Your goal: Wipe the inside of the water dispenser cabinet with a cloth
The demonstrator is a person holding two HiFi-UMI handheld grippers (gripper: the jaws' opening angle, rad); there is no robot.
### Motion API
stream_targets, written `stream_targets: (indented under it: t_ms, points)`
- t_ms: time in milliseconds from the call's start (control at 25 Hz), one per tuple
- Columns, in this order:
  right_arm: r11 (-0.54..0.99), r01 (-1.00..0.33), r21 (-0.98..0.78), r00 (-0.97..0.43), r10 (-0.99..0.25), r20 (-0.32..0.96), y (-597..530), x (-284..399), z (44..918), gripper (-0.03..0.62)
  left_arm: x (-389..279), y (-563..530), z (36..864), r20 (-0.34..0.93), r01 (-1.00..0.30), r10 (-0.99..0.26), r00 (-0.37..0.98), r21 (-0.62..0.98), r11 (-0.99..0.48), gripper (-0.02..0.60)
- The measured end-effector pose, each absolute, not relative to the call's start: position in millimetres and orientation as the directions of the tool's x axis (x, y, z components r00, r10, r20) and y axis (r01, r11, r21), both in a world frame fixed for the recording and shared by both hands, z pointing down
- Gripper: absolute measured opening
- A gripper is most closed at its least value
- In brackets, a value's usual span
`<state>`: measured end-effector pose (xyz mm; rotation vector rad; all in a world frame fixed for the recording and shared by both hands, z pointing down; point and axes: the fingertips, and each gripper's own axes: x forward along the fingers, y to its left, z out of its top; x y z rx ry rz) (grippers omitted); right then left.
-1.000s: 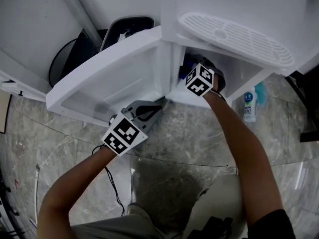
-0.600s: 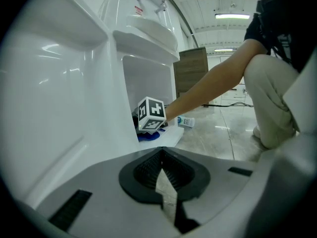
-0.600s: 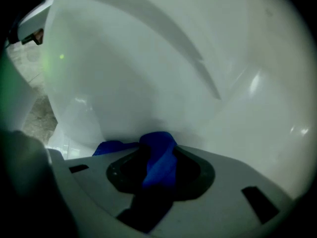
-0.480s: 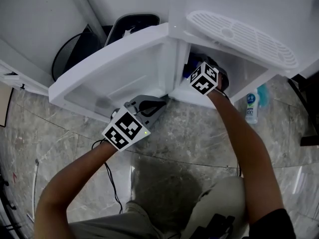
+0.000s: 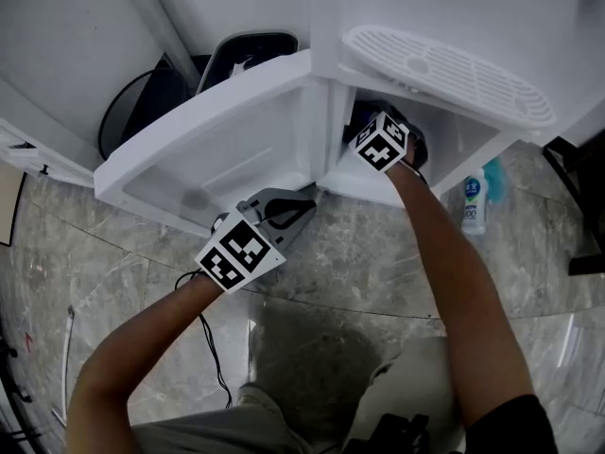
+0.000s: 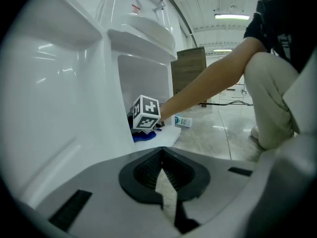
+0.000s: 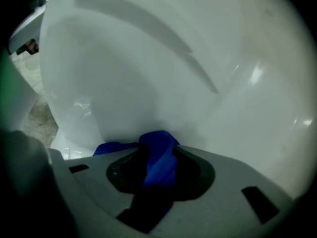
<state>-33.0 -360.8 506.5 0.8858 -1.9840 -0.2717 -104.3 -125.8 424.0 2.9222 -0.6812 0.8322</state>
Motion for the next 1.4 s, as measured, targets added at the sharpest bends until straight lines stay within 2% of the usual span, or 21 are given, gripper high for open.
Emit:
stream_targets:
  t_ms: [160, 320, 520, 680, 920, 1120, 1400]
  points:
    - [0.744, -0.508, 0.433, -0.388, -0.647, 0.656, -345.2, -31.0, 498.1, 0.114, -96.3, -124.0, 426.8, 0.511, -0.399, -0.387, 0.768, -0.092, -0.912, 0.006]
    - [0.673, -0.622, 0.400, -0.411, -0.716, 0.564, -346.3, -9.8, 463.5, 0.114, -81.7, -125.6, 416.8, 0.485, -0.391, -0.386, 0.785, -0.095, -0.916, 0.006]
    - [0.549, -0.816, 0.181, -0.494, -0.825, 0.275, -350.9, -1.7, 387.8, 0.115, -72.9, -116.6, 414.2, 0.476, -0.369, -0.370, 0.798, -0.099, -0.924, 0.006]
    - [0.530, -0.843, 0.094, -0.525, -0.848, 0.075, -335.1, 2.5, 327.1, 0.115, -54.1, -101.7, 431.0, 0.504, -0.318, -0.312, 0.805, -0.077, -0.945, 0.006]
    - [0.531, -0.847, 0.009, -0.527, -0.837, -0.146, -307.7, -17.1, 275.9, 0.115, -45.5, -104.9, 422.3, 0.484, -0.314, -0.309, 0.819, -0.074, -0.947, 0.006]
    - [0.509, -0.859, -0.055, -0.486, -0.844, -0.226, -305.9, -34.8, 263.7, 0.115, -63.3, -109.2, 423.4, 0.493, -0.349, -0.340, 0.801, -0.078, -0.934, 0.006]
    - [0.477, -0.874, -0.088, -0.444, -0.860, -0.249, -310.6, -32.9, 260.4, 0.114, -78.3, -113.4, 424.7, 0.500, -0.383, -0.365, 0.785, -0.071, -0.921, 0.006]
